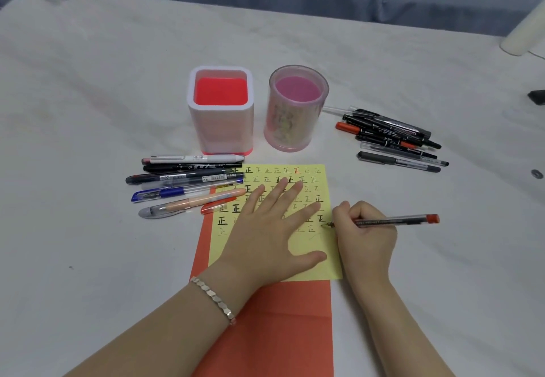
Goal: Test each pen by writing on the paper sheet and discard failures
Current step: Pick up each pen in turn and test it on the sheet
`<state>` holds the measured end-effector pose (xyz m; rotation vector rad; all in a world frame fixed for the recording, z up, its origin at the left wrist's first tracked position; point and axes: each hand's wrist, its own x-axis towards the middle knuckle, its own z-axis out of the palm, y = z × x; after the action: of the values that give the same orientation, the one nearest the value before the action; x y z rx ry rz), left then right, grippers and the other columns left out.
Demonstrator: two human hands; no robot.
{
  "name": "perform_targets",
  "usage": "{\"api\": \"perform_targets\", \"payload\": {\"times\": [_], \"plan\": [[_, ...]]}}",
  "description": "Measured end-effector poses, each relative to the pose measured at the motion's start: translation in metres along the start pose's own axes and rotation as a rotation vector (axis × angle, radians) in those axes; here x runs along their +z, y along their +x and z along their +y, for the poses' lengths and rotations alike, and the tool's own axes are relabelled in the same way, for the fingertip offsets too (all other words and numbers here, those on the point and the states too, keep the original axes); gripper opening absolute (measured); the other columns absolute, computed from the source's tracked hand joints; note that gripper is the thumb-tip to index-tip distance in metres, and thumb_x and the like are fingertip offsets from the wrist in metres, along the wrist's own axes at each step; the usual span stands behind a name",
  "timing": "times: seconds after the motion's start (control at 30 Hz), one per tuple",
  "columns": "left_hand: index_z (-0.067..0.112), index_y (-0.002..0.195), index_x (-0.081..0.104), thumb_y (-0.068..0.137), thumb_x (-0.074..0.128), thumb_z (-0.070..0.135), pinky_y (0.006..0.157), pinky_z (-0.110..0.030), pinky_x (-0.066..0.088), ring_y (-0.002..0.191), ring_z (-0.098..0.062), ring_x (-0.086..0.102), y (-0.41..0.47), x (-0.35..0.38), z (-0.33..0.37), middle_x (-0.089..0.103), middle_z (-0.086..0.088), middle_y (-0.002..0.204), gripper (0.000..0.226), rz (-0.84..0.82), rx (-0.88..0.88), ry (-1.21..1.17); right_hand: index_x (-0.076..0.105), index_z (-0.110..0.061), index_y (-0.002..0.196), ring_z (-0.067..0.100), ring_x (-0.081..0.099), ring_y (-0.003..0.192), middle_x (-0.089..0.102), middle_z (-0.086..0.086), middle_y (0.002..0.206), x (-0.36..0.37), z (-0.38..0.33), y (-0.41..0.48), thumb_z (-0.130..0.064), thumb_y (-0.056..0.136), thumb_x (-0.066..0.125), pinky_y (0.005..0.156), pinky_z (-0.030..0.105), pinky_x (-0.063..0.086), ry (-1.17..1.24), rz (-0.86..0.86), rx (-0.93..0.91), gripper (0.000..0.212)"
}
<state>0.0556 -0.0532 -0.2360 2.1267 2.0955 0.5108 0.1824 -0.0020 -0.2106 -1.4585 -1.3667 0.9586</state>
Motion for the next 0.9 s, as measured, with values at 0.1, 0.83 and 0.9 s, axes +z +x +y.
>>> {"api": "perform_targets", "payload": {"times": [0.1,0.83,0.9], "plan": [[0.038,0.130,0.050,0.070,0.038,0.074,0.108,-0.045,0.014,0.138,-0.021,0.030,-0.0002,-0.0001,0.0005,0.039,-0.001,0.146,0.070,-0.002,0.001,0.002,0.035,0.006,0.051,0.010,0.031,0.045,0.033,0.009,0.047,0.0006,-0.0006,-0.0002,-0.002,0.080,0.058,0.042,0.014,0.024,-0.012,-0.013,-0.017,0.038],[0.039,0.131,0.048,0.070,0.037,0.074,0.109,-0.045,0.011,0.139,-0.020,0.027,-0.0003,0.0000,0.0005,0.036,0.000,0.148,0.072,-0.003,-0.009,-0.015,0.032,-0.007,0.047,0.008,0.030,0.041,0.028,-0.005,0.037,-0.0013,0.0012,0.0002,0.003,0.077,0.055,0.041,0.010,0.025,-0.004,0.011,-0.006,0.039],[0.039,0.131,0.048,0.070,0.037,0.074,0.108,-0.045,0.012,0.139,-0.020,0.028,-0.0003,0.0000,0.0006,0.037,0.000,0.147,0.071,0.001,-0.007,-0.013,0.032,-0.006,0.047,0.008,0.030,0.041,0.027,-0.005,0.039,-0.0013,0.0021,0.0006,0.003,0.078,0.055,0.042,0.011,0.024,0.007,0.018,-0.002,0.039]]}}
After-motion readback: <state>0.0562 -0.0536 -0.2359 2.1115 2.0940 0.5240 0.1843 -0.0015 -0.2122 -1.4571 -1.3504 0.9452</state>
